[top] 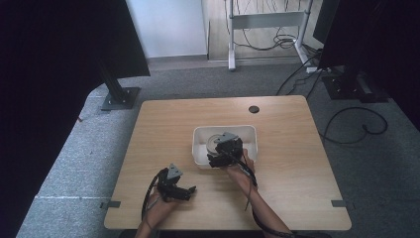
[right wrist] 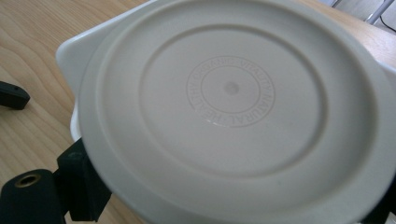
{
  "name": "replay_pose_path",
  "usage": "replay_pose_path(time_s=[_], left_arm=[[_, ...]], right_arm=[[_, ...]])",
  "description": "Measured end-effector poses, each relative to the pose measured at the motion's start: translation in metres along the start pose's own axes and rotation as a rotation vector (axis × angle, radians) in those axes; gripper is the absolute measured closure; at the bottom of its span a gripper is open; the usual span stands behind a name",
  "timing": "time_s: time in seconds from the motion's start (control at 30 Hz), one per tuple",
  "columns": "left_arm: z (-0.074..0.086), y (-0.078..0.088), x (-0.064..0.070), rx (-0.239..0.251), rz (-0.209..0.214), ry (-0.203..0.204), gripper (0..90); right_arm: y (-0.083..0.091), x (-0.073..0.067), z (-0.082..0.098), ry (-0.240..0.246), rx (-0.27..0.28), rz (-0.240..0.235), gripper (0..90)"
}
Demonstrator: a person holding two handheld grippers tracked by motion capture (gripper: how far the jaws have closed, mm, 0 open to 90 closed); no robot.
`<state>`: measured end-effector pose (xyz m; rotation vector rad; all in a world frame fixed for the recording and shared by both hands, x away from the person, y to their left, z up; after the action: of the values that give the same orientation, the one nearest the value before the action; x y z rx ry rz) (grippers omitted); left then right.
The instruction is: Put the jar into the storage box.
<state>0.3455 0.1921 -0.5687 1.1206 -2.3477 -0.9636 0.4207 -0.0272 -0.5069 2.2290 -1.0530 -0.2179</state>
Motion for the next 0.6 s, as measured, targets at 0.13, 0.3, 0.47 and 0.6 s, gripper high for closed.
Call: replay_pose_path(time_s=[0.13, 0.3, 0.47, 0.6], left_arm=[[0.000, 0.000, 0.000, 0.000, 0.000, 0.000, 0.0], [0.000, 0.000, 0.000, 0.000, -0.001, 0.000, 0.0], [0.000, 0.000, 0.000, -0.002, -0.001, -0.001, 0.0], [0.000, 0.000, 0.000, -0.003, -0.001, -0.001, 0.0]], right_arm=[[-0.008, -0.003, -0.002, 0.001, -0.008, -0.002, 9.2], [-0.018, -0.007, -0.003, 0.004, -0.019, 0.004, 9.2], [-0.028, -0.013, -0.004, 0.010, -0.029, 0.006, 9.2], [-0.033, -0.016, -0.002, 0.006, -0.043, 0.003, 9.2]])
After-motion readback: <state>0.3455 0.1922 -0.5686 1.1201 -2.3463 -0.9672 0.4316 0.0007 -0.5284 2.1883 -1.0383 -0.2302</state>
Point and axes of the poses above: each handheld gripper's, and its own axes: y roughly backward along the jaws, z roughly out of its underside, x roughly to its right, the point moved 2 cm from there along -y, roughly forward along the jaws, and after that the axes turned 4 degrees about y, right-handed, at the moved point
